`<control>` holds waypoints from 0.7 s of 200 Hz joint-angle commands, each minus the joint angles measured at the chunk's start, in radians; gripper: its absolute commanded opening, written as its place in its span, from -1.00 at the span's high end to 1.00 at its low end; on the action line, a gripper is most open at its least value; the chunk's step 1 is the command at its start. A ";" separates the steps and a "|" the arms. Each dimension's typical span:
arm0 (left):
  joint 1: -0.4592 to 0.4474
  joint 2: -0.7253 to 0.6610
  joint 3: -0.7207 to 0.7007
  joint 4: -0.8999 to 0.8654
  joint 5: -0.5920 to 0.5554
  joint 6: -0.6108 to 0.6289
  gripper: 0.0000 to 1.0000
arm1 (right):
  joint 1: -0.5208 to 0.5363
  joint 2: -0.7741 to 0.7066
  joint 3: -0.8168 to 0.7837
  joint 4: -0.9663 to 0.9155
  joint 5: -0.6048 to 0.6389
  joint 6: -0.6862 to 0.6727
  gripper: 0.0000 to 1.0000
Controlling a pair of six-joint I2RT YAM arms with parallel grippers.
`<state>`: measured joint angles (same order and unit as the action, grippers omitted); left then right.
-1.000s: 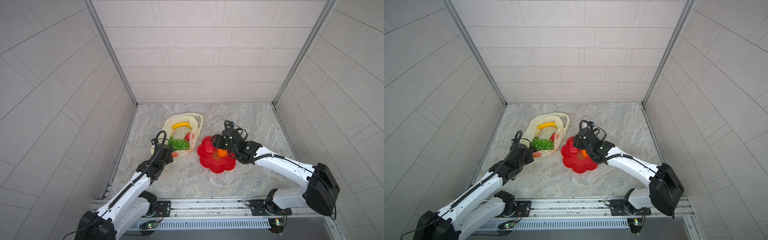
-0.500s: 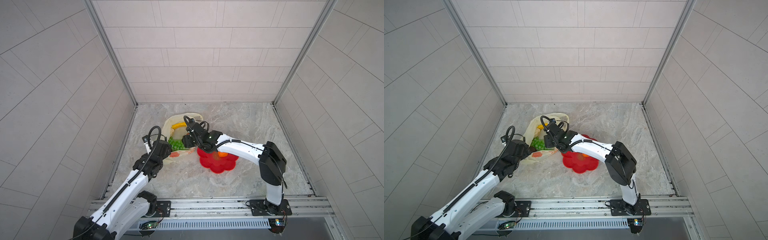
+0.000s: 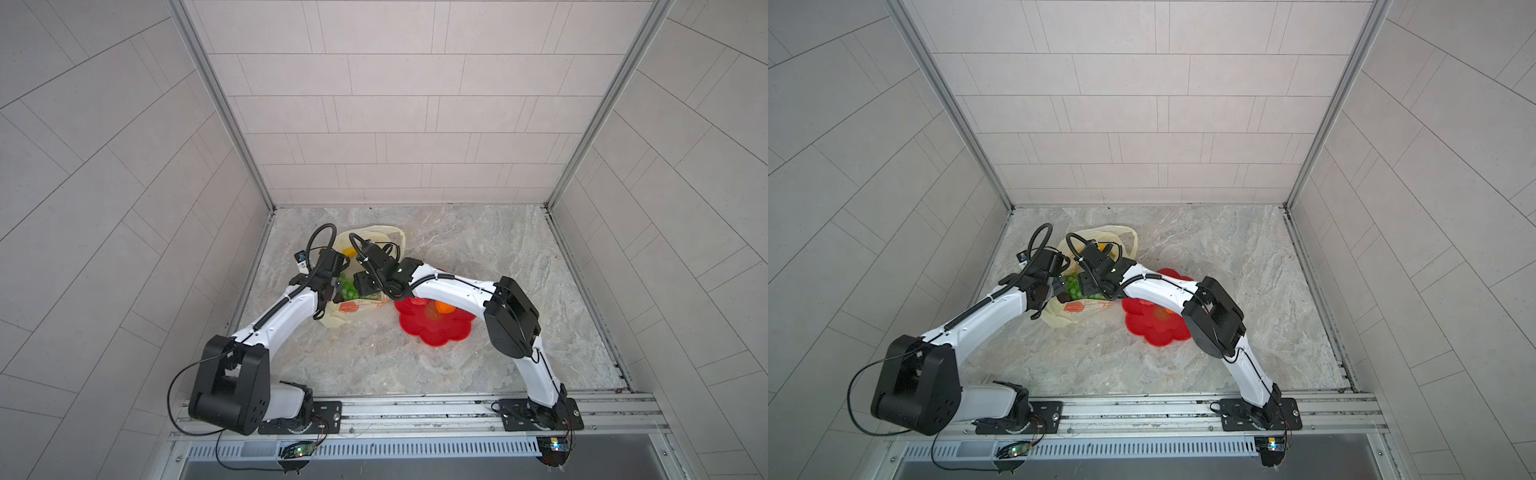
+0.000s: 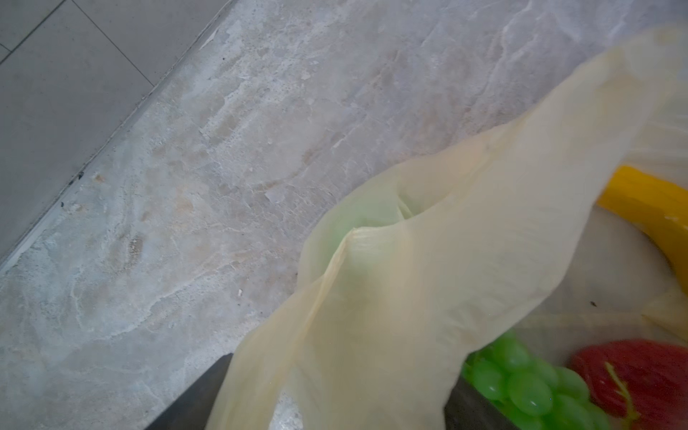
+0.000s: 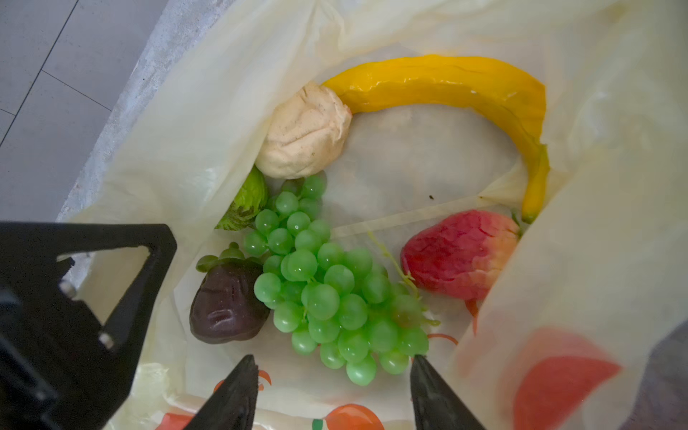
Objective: Take fruits out of the plastic bag
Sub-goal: Spread open the plastic bag at the middle-left of the table.
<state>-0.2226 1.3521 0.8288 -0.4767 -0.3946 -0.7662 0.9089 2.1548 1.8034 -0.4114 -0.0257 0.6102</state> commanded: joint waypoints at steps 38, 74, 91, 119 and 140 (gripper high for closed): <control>0.097 -0.183 -0.172 0.097 0.121 -0.053 0.37 | -0.013 0.104 0.125 0.007 -0.049 0.017 -0.33; 0.099 -0.353 -0.267 0.119 0.160 -0.090 0.70 | -0.016 0.180 0.226 0.007 -0.069 0.027 -0.47; 0.100 -0.406 -0.289 0.113 0.177 -0.088 0.72 | -0.018 0.229 0.282 0.004 -0.084 0.039 -0.52; 0.100 -0.451 -0.318 0.105 0.174 -0.075 0.74 | -0.024 0.311 0.381 -0.007 -0.113 0.053 -0.55; 0.099 -0.456 -0.331 0.124 0.180 -0.061 0.75 | -0.024 0.360 0.447 -0.006 -0.133 0.059 -0.58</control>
<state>-0.1291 0.9077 0.5217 -0.3672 -0.2211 -0.8402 0.8890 2.4672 2.1838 -0.4088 -0.1314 0.6491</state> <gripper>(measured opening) 0.129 0.784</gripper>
